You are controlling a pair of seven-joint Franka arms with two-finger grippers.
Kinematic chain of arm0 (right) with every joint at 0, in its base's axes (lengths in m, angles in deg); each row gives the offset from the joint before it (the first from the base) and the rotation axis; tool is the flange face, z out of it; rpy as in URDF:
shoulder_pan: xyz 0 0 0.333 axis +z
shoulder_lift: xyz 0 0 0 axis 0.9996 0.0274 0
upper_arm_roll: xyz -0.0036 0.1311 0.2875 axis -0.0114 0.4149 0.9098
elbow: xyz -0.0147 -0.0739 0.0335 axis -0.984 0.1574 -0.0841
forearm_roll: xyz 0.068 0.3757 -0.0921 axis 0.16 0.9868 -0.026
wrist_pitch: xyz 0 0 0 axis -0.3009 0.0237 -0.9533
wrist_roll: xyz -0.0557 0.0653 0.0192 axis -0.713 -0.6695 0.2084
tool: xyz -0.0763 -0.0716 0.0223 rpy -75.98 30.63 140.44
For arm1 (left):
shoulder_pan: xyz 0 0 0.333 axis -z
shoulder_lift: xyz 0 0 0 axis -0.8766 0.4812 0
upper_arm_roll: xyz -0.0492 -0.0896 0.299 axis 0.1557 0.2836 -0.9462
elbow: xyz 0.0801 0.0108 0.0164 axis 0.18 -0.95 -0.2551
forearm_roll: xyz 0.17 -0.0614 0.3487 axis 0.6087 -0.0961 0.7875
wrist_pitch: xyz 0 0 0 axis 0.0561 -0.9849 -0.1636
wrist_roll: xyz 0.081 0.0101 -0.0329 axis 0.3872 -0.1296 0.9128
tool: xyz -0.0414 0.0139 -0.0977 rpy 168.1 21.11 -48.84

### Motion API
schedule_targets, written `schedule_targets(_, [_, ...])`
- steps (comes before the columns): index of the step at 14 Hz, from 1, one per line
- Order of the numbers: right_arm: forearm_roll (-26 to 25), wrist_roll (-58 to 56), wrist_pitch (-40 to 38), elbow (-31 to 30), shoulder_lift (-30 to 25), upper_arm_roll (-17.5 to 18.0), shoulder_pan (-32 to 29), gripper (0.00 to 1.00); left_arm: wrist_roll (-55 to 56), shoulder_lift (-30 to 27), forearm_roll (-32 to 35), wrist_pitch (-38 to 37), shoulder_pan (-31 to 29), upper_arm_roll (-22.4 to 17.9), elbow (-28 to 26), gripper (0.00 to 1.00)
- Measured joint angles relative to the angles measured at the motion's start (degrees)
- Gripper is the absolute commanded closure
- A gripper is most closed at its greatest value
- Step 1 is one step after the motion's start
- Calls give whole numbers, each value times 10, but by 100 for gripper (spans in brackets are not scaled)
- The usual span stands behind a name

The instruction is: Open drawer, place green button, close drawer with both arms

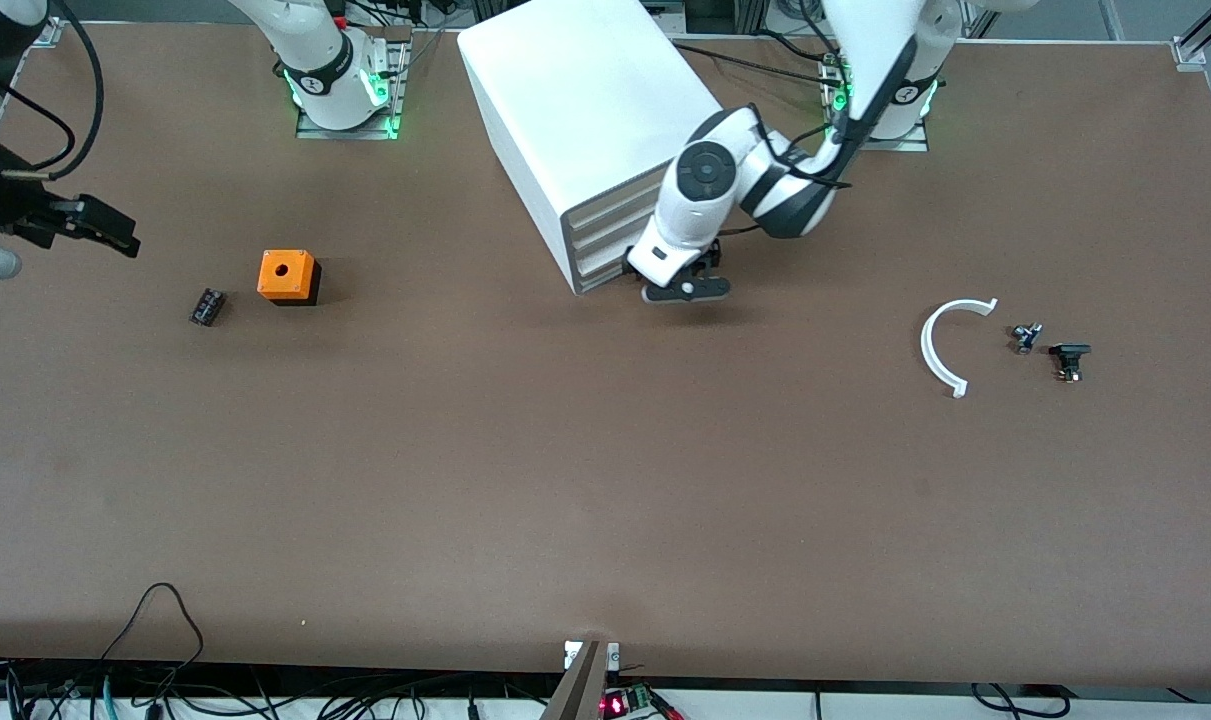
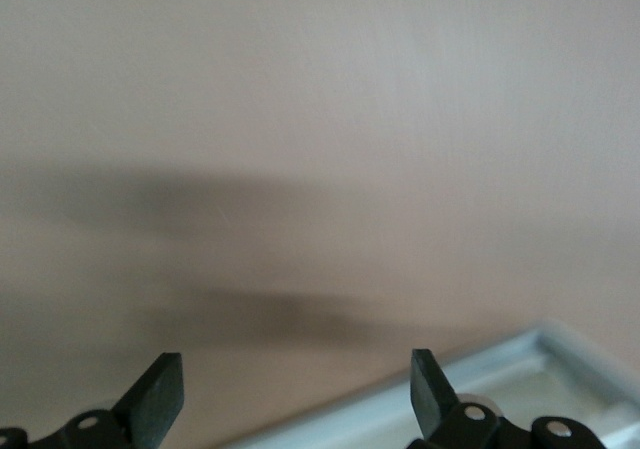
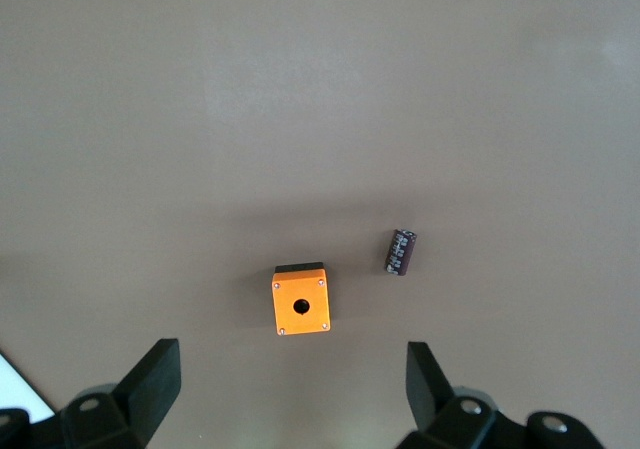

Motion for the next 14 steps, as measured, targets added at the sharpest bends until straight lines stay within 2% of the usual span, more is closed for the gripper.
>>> schedule_targets(2, [0, 0, 2, 4, -4, 1, 1, 0, -4, -37, 0, -3, -78, -4, 13, 0])
schedule_targets(4, [0, -1, 3, 9, -5, 0, 1, 0, -21, -69, 0, -38, -140, -5, 31, 0])
schedule_targets(8, [0, -2, 0, 10, -5, 0, 1, 0, -148, -99, 0, -180, -193, -19, 111, 0])
schedule_targets(11, [0, -4, -2, 14, -5, -2, 1, 0, -296, -120, 0, -318, -203, -77, 198, 0])
schedule_targets(14, [0, -4, -10, 26, -5, -2, 1, 0, -416, -147, -5, -390, -205, -144, 245, 0])
